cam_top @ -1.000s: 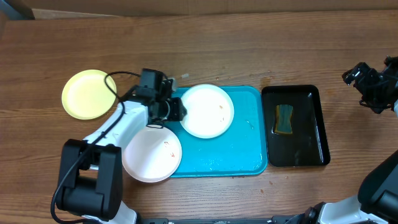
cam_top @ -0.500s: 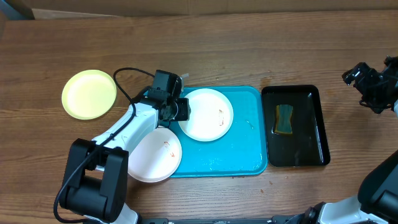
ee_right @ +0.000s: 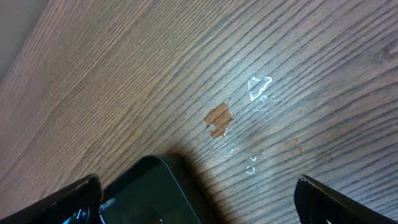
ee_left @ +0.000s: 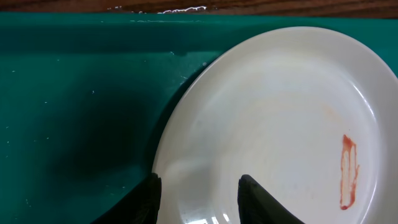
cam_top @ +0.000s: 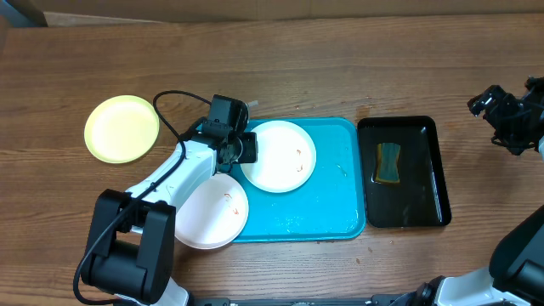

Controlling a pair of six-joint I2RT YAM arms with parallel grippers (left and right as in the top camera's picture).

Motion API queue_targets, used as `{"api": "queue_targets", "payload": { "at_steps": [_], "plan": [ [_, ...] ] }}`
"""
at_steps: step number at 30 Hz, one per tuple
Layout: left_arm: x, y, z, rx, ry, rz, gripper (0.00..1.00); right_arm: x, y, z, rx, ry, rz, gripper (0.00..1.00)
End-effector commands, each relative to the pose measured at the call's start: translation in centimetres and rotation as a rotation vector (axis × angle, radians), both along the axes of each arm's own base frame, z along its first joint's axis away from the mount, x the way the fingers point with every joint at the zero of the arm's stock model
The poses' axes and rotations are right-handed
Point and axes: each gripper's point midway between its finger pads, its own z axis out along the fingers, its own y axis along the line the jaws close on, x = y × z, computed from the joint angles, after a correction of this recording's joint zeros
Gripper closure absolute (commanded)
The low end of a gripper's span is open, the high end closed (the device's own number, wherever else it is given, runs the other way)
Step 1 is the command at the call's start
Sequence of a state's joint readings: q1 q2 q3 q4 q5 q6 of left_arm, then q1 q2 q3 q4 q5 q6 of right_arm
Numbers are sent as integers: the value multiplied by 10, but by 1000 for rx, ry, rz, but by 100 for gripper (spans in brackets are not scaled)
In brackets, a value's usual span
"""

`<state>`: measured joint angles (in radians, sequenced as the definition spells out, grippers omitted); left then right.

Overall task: Clean dirty plates on tray and stack at the side
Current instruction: 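Slide the upper white plate rightward across the teal tray with left gripper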

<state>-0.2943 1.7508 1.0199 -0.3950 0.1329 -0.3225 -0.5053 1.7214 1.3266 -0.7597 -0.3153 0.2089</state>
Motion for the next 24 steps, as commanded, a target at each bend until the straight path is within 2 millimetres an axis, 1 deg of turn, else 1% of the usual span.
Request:
{"api": "queue_targets", "payload": {
  "at_steps": [1,5,12,15,16,19,22,24],
  "plan": [
    [9,3,4,19,-27,21,58,5,-2,11,-9,-33,0,0],
    [10,0,6,2,-29,13,59,5,-2,11,-9,-33,0,0],
    [25,-6,27,-12,-71,-9,58,5,-2,11,-9,-33,0,0],
    [29,-2,28,23,-92,-17,57,5,-2,11,-9,-33,0,0],
    [30,6,26,67,-95,5,56,5,-2,11,-9,-33,0,0],
    [26,19,20,135,-77,32,56,5,-2,11,-9,-33,0,0],
    [20,21,7,154,-33,18,57,5,-2,11,-9,-32,0,0],
    [16,16,-6,145,5,1,57,5,-2,11,-9,-33,0,0]
  ]
}}
